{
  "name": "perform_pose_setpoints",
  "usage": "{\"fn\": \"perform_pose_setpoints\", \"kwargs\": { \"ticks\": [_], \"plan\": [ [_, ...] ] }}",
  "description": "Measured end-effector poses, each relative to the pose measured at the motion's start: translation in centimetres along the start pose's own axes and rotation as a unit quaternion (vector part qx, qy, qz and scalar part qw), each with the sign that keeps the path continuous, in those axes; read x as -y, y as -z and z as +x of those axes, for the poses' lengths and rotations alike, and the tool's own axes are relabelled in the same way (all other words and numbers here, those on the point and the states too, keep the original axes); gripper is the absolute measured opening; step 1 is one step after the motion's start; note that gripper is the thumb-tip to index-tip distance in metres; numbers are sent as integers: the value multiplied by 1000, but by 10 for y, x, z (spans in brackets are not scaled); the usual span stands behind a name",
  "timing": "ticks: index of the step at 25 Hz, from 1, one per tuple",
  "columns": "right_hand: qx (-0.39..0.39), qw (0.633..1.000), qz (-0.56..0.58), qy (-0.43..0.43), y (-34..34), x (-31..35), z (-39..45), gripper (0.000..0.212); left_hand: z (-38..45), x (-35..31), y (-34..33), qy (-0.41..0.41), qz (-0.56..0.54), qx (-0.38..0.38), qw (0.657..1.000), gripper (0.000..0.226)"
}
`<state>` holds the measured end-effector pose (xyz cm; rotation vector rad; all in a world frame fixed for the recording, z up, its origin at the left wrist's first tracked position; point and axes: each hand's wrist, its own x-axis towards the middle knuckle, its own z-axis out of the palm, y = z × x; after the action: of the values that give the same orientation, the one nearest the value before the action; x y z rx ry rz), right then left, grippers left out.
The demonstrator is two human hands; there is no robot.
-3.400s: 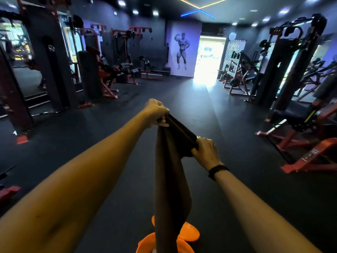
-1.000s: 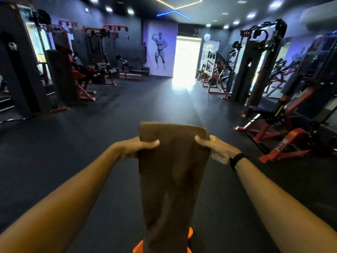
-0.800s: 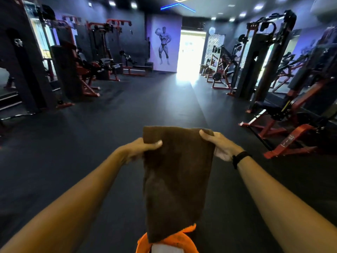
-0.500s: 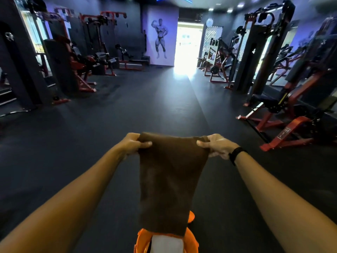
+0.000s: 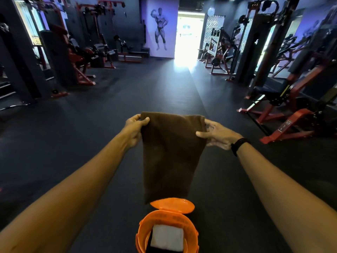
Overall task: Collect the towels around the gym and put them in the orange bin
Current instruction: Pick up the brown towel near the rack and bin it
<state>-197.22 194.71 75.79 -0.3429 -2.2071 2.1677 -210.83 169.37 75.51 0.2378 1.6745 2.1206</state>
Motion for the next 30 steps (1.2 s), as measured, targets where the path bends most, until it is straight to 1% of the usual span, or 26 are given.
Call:
{"fn": "perform_pose_setpoints", "kwargs": {
  "ticks": [1,3,5,6,7,8,10,11,12,13,14,15,16,18,19,20,21,23,24,25,26,28,30],
  "plan": [
    [-21,1000,-15,10,-1,0,2,46,3,0,-1,-1,15,-15,1000,9],
    [-83,995,7,48,-1,0,5,42,6,1,-1,-6,49,-40,998,15],
    [-91,994,22,57,1,0,6,43,8,1,0,-15,71,-53,996,25],
    [-90,994,6,62,3,-1,6,43,8,0,3,-22,82,-48,995,29],
    [-107,992,-17,72,3,-2,7,41,9,-1,6,-31,99,-36,994,34],
    [-139,986,-34,88,3,-4,8,37,10,-3,8,-42,130,-29,990,38],
    [-197,973,-48,109,-3,-4,10,31,12,-4,11,-75,218,-46,972,44],
    [-196,974,-46,104,-5,-4,11,32,13,-4,12,-90,247,-59,963,44],
    [-168,981,-41,90,-5,-4,11,37,13,-4,12,-99,253,-64,960,43],
    [-124,989,-37,70,-4,-4,10,47,13,-3,12,-102,248,-58,962,42],
    [-90,993,-53,53,-1,-6,9,56,11,-3,13,-103,244,-45,963,41],
    [-89,991,-88,50,1,-8,9,60,10,-4,14,-108,253,-36,961,41],
    [-124,980,-143,63,2,-9,10,55,11,-4,17,-123,281,-31,951,40],
    [-225,937,-254,89,1,-10,12,45,10,-4,18,-160,373,-25,914,34],
    [-260,914,-295,102,-1,-10,13,45,8,-3,16,-172,411,-21,895,29],
    [-277,893,-336,116,-3,-10,13,45,7,-3,13,-184,435,-19,881,26],
    [-280,876,-371,131,-5,-11,14,40,6,-2,11,-191,447,-21,873,24],
    [-275,854,-416,151,-4,-14,16,21,8,-1,10,-196,454,-25,869,22],
    [-274,844,-436,150,-2,-15,17,16,11,0,10,-193,457,-26,868,21],
    [-276,836,-451,147,0,-17,18,16,14,0,11,-191,468,-29,862,19],
    [-275,835,-456,140,1,-17,19,17,16,0,12,-189,488,-35,852,16],
    [-242,854,-447,116,0,-16,15,18,21,4,13,-161,524,-39,836,10],
    [-161,870,-462,62,2,-13,10,19,24,5,15,-79,560,10,824,11]
  ]
}}
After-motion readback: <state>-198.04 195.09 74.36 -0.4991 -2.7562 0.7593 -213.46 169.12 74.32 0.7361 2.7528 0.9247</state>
